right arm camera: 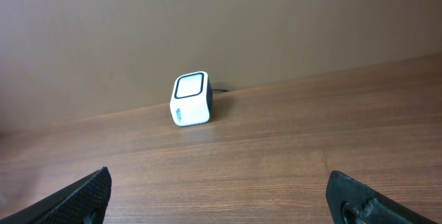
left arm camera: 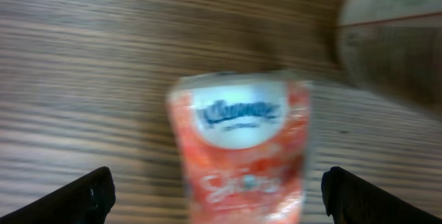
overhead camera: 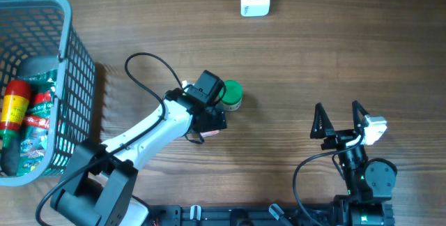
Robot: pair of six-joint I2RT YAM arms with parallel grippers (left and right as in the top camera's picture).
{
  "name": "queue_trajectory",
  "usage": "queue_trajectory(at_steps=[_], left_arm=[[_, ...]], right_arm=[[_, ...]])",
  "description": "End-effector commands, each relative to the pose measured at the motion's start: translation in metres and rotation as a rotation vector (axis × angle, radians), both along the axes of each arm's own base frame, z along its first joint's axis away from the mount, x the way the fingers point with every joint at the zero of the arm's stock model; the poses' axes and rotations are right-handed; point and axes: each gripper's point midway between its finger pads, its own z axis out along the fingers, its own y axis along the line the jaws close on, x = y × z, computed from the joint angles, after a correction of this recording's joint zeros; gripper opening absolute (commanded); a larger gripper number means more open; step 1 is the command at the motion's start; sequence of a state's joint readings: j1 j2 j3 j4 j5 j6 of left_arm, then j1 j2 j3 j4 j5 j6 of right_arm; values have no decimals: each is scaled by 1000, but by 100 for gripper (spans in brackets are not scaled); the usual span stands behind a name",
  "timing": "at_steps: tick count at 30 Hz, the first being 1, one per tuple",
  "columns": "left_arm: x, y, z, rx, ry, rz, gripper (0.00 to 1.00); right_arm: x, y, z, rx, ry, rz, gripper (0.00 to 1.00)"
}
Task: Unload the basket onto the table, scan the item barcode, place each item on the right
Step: 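Carry the Kleenex pack out and place it beside the jar, then reach into the basket and grasp the mint-green wet-wipe pack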
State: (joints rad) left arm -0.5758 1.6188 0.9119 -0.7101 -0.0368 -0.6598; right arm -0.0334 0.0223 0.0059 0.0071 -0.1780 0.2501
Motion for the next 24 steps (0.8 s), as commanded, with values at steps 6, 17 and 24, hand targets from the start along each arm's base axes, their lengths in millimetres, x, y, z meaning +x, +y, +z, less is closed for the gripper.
queue_trajectory(at_steps=[6, 17, 24], left_arm=[[65, 17, 114, 140, -309, -7, 100], [103, 161, 318, 89, -682, 511, 100], [59, 269, 327, 88, -670, 879, 100]], right_arm=[[0, 0, 0, 13, 0, -6, 100], [0, 0, 0, 13, 0, -6, 100], [0, 0, 0, 13, 0, -6, 100]])
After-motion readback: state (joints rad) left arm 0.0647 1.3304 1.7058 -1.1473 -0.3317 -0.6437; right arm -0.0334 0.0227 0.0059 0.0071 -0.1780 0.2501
